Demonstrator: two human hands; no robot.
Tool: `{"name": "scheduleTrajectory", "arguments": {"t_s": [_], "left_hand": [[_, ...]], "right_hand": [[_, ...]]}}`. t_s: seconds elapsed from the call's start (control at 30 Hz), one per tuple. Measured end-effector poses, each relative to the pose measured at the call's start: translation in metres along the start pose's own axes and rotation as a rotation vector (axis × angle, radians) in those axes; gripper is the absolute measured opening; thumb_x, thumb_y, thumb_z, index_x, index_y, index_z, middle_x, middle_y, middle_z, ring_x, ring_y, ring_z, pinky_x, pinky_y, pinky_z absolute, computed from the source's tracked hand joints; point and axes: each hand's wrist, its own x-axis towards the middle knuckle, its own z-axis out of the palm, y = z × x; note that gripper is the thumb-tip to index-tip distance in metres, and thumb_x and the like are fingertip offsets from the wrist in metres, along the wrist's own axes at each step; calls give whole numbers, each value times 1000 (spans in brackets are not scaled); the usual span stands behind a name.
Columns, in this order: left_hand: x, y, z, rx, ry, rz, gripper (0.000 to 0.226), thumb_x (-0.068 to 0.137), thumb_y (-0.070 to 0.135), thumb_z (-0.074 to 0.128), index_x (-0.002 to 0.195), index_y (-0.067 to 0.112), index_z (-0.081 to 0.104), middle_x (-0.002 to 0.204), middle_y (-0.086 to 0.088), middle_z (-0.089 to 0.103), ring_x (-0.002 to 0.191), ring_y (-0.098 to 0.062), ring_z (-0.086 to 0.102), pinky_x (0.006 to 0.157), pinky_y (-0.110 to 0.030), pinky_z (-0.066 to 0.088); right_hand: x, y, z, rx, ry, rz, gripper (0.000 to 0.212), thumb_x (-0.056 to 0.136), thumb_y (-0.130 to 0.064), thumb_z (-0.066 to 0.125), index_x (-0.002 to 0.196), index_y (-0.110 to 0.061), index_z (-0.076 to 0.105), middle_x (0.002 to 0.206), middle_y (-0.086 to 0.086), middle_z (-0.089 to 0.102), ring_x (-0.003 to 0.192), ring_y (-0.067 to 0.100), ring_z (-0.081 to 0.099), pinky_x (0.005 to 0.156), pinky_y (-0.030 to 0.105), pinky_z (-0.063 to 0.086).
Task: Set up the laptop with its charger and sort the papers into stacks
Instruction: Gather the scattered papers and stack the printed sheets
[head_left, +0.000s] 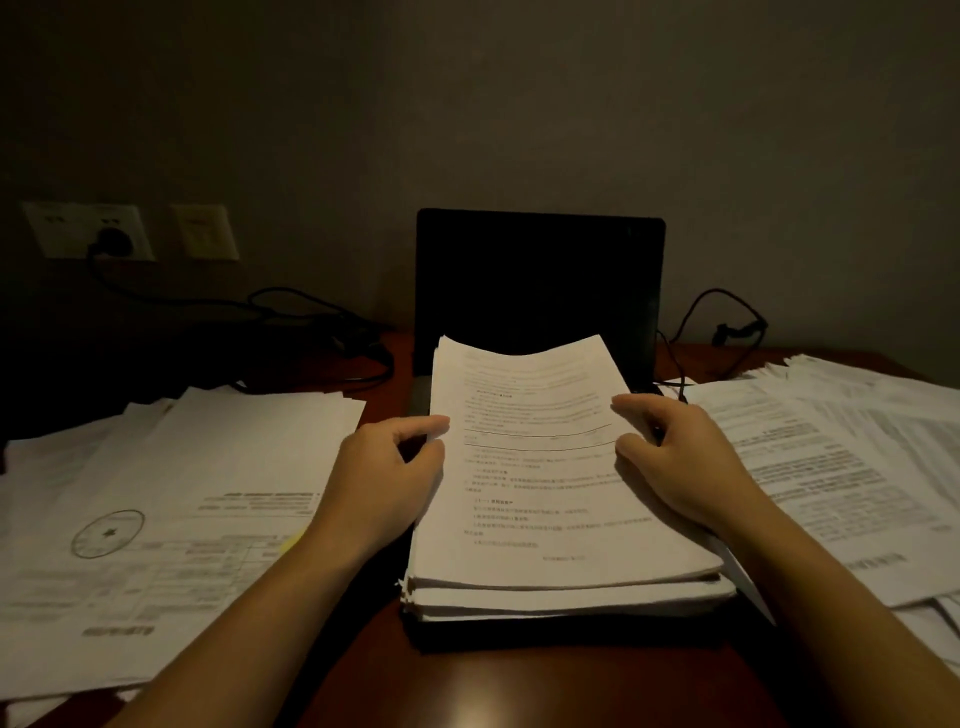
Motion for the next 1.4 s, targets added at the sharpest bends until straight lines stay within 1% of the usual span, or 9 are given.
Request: {"name": "scheduleTrajectory", "arguments": {"t_s": [0.07,0.23,0.37,0.47,0.6,0.73,0.9,1.1,1.4], "left_hand": [[-1,0,-1,41,35,17,25,98,23,63,121,25,72,113,13,69,76,-3,65,59,-9,48],[-3,-5,2,219,-50,26,32,96,31,64,127,28,67,132,13,58,119,-5,52,103,-29,47],[-3,-7,3,258,-107,37,37,97,36,62,134,30,64,138,12,60,93,6,55,81,-12,42],[-1,-9,3,320,-108,34,38,97,42,59,134,35,62,139,10,60,87,1,58,80,-20,50],[-1,-6,2,369,-108,42,38,99,45,55,134,34,63,119,6,68,68,-11,64,61,-23,49],[-4,-1,-3,469,-172,17,51,101,55,43,147,32,45,140,3,55,125,-21,50,104,-47,44],[-11,-3,-33,544,-212,-47,57,103,57,32,155,35,26,158,0,37,146,-24,29,115,-52,29],[-11,-45,-118,768,-194,-226,59,104,55,32,157,31,26,164,0,26,150,-27,17,117,-53,21],[-23,-109,-195,822,-170,-464,74,100,63,30,160,22,17,165,-17,16,150,-36,15,121,-49,16]], "right_hand": [[-1,0,-1,-63,-7,3,49,96,-17,60,144,-21,50,141,0,56,121,18,56,95,31,49],[-1,-2,5,-360,-141,73,49,98,-38,52,145,-30,40,144,5,46,118,22,52,97,40,50],[-4,-4,9,-481,-197,54,42,100,-44,43,139,-29,36,130,3,56,109,20,51,91,40,50],[-6,-8,11,-570,-216,38,36,99,-48,36,128,-27,38,124,3,55,107,21,46,92,43,44],[-6,-18,11,-646,-270,58,51,98,-52,34,139,-23,36,152,12,33,142,33,25,112,56,27],[-12,-43,19,-650,-254,-107,67,96,-58,44,152,-24,29,165,7,9,152,32,-1,120,57,15],[-16,-87,60,-535,-207,-349,55,96,-51,50,143,-23,47,158,6,32,148,27,20,118,46,26],[-10,-148,120,-616,-298,-580,30,92,-46,52,108,-25,66,108,0,63,107,22,50,90,37,43],[4,-204,177,-502,-502,-241,53,94,-41,60,136,-11,47,126,12,59,103,27,60,85,33,51]]}}
